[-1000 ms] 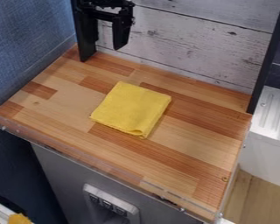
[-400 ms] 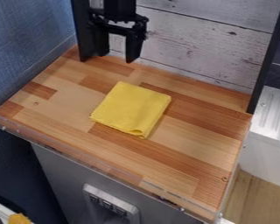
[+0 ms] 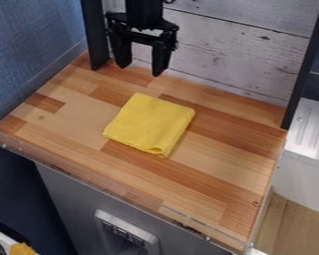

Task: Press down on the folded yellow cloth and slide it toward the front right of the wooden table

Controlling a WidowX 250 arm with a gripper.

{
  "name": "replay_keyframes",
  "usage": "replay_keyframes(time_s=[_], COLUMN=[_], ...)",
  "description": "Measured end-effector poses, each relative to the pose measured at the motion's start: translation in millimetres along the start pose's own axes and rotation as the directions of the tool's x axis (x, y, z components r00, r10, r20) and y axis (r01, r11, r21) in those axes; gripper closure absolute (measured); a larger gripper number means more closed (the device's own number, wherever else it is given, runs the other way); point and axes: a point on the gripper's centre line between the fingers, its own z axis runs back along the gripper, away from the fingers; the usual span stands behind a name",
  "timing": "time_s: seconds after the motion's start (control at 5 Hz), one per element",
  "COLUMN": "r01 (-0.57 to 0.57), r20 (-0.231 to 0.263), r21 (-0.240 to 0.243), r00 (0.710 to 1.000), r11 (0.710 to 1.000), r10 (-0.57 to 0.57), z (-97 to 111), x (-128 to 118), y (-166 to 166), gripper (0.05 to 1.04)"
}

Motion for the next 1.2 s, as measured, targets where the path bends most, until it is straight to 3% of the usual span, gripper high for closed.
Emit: replay_keyframes(time_s=[0.4, 1.0, 1.2], r01=[-0.009, -0.024, -0.024], r20=[0.041, -0.009, 0.018], r21=[0.005, -0.004, -0.007], r00=[0.999, 1.000, 1.000], r11=[1.000, 1.000, 1.000], r10=[0.009, 0.024, 0.025], z=[2.1, 8.6, 17.8], x=[-1.4, -8.2, -9.1], y=[-0.2, 4.2, 2.2], gripper=[0.088, 0.085, 0.085])
